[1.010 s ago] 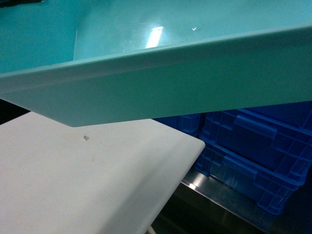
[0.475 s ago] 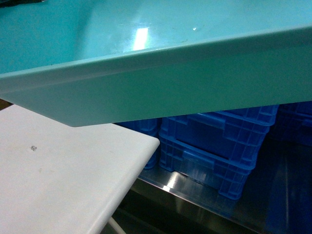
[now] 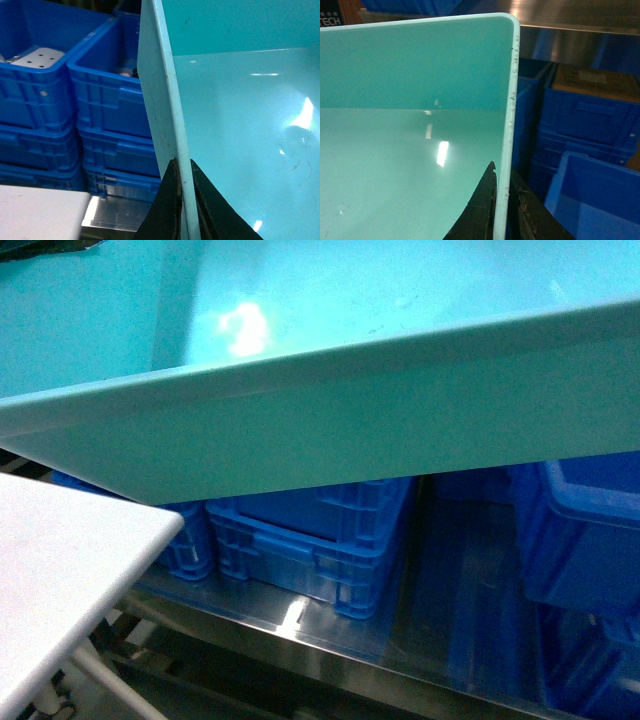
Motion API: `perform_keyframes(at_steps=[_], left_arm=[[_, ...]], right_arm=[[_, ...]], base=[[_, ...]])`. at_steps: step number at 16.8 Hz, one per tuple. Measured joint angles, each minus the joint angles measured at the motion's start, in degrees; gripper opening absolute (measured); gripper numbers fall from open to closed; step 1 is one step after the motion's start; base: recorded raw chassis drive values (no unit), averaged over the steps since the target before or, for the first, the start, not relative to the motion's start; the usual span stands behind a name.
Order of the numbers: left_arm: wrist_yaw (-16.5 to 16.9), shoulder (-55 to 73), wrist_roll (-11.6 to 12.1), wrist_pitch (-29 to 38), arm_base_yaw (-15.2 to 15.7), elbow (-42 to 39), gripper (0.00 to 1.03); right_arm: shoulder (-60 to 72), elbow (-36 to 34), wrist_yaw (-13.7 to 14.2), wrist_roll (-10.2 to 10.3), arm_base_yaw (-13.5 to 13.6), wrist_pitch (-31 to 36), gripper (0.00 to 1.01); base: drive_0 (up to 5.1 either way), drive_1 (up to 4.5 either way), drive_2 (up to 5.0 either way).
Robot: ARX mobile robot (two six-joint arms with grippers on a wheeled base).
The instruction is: Stack blue boxes stably on right
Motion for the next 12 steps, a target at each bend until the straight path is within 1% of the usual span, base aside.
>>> perform_keyframes(at_steps=[12], left_arm=[[0.0,0.1,0.3,0.2,0.0,0.0,0.02]], right_arm=[[0.0,0.0,0.1,0.0,0.0,0.2,0.07]], base=[[3.2,-5.11,-2.6]])
